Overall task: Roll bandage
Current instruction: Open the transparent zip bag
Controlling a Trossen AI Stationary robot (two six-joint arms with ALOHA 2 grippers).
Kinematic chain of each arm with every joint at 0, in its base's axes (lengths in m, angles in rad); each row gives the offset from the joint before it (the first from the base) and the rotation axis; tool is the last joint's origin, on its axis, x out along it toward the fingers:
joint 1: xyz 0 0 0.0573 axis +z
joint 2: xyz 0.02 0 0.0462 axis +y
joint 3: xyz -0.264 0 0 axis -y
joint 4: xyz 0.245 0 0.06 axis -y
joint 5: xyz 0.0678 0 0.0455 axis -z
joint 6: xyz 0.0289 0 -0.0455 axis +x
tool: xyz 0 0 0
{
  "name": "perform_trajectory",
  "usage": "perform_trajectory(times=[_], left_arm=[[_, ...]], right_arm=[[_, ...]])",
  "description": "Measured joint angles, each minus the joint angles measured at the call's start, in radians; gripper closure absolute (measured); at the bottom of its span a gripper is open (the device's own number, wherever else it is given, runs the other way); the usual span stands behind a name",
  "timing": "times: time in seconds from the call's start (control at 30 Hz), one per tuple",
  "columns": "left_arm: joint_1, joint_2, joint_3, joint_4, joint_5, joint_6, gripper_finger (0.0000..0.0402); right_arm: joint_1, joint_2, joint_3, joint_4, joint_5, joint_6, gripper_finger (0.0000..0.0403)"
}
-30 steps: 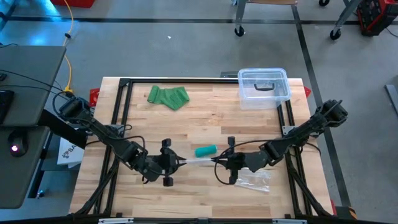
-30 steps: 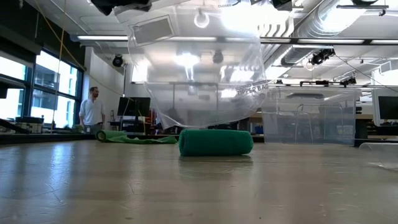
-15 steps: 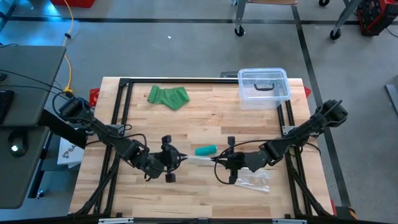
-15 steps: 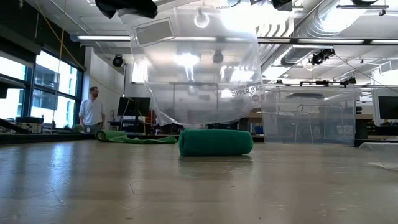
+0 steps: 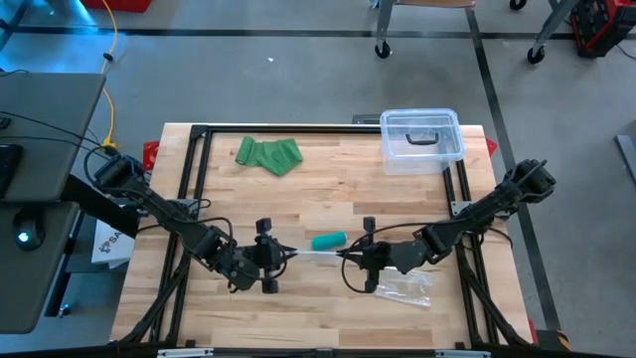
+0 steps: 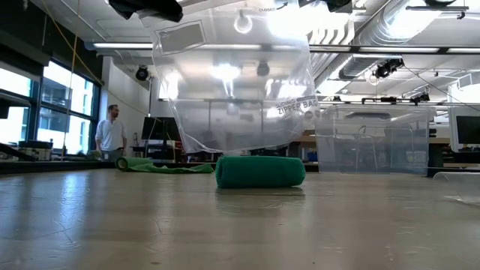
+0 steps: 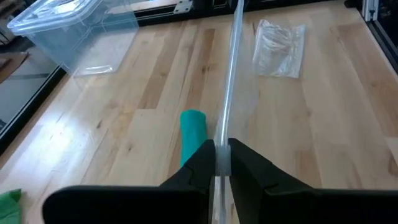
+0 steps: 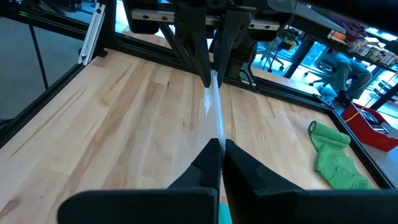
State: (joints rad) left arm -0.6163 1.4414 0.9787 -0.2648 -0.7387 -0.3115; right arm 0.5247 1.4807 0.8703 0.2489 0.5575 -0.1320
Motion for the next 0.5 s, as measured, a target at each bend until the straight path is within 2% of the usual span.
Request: perform_trajectory(times=[0.5], left_arm=[[0.000, 0.000, 0.000, -0.032, 0.048, -0.011, 0.0366]], right_arm=[[0.001, 0.000, 0.000, -0.001, 0.000, 0.000, 0.0402]])
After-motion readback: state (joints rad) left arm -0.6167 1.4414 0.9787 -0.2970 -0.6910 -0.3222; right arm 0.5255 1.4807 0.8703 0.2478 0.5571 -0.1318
